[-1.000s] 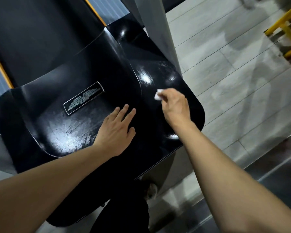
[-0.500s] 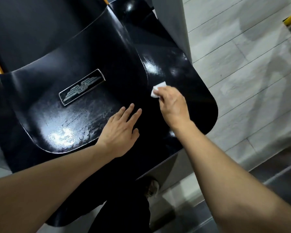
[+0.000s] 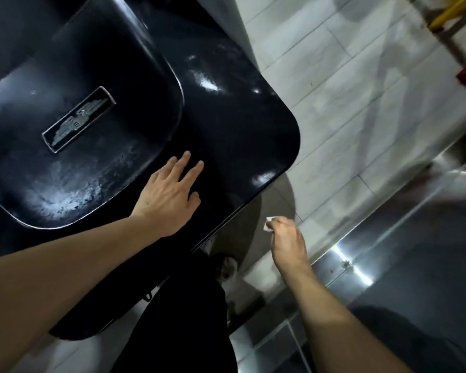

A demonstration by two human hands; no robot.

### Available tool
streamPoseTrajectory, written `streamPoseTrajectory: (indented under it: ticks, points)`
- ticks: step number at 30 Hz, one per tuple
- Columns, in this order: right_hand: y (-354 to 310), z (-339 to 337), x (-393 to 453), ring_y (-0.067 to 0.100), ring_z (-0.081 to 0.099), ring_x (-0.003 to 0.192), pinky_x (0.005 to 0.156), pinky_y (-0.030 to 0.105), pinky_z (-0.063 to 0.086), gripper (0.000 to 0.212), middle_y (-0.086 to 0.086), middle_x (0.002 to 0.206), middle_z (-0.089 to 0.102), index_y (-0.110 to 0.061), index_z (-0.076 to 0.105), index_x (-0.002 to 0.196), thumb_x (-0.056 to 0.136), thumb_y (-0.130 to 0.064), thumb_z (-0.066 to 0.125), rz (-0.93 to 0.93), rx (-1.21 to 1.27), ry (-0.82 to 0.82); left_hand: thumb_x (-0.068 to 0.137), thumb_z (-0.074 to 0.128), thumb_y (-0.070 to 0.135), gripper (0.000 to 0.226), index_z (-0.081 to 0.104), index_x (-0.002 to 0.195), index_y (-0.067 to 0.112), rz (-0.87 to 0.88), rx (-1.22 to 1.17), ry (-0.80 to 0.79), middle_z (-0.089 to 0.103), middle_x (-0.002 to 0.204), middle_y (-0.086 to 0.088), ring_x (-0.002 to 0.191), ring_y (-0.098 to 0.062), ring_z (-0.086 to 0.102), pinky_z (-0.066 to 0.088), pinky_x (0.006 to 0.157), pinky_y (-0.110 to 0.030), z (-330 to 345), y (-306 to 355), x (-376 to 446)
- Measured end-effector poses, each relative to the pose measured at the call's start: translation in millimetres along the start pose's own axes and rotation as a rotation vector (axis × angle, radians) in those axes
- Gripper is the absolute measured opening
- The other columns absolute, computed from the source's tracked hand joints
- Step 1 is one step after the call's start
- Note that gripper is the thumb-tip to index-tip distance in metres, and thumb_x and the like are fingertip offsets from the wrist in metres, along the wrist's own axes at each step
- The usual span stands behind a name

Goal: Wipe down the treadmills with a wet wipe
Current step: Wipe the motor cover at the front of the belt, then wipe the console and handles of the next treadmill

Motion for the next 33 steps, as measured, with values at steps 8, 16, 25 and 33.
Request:
streamPoseTrajectory:
  ticks: [8,16,25,33]
  points:
    - [-22,-99,-26,0.025,0.062,0.101,0.088,0.033,0.051,0.034,0.000,0.112,0.071,-0.014,0.075,0.107,0.080,0.005,0.069,-0.038,0.245,0.351,0.103,0.040,0.040,0.069,0.008,0.163,0.029,0.065,0.074,0.041,-0.001,0.171,-0.004,0.158,-0.025,0.000,0.012,0.125,-0.042,-54,41,-18]
    - [-69,-277,-66,0.025,0.062,0.102,0.088,0.039,0.045,0.025,-0.002,0.114,0.070,-0.020,0.073,0.112,0.092,-0.016,0.058,-0.043,0.252,0.525,0.094,0.040,0.036,0.061,0.047,0.150,0.015,0.262,0.166,0.293,0.040,0.158,-0.015,0.147,-0.034,0.033,0.025,0.122,-0.047,-213,112,-77]
    - [-118,-471,-119,0.023,0.063,0.100,0.089,0.035,0.043,0.031,-0.005,0.115,0.070,-0.022,0.071,0.114,0.086,-0.008,0.066,-0.073,0.261,0.747,0.092,0.041,0.037,0.057,0.054,0.144,0.016,0.410,0.200,0.438,0.046,0.153,-0.013,0.143,-0.036,0.040,0.029,0.120,-0.050,-379,183,-143]
    - [-134,-602,-122,0.019,0.063,0.102,0.090,0.028,0.040,0.032,-0.005,0.117,0.071,-0.021,0.072,0.115,0.085,-0.009,0.066,-0.141,0.275,0.889,0.090,0.052,0.036,0.051,0.058,0.139,0.020,0.427,0.136,0.566,0.054,0.145,-0.009,0.137,-0.033,0.047,0.034,0.116,-0.051,-471,235,-154]
Point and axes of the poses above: each hand's wrist, its own x-axis towards the middle knuckle, its own z-axis out of the palm, y = z × x, the point moved 3 cm from there along x, towards the middle knuckle
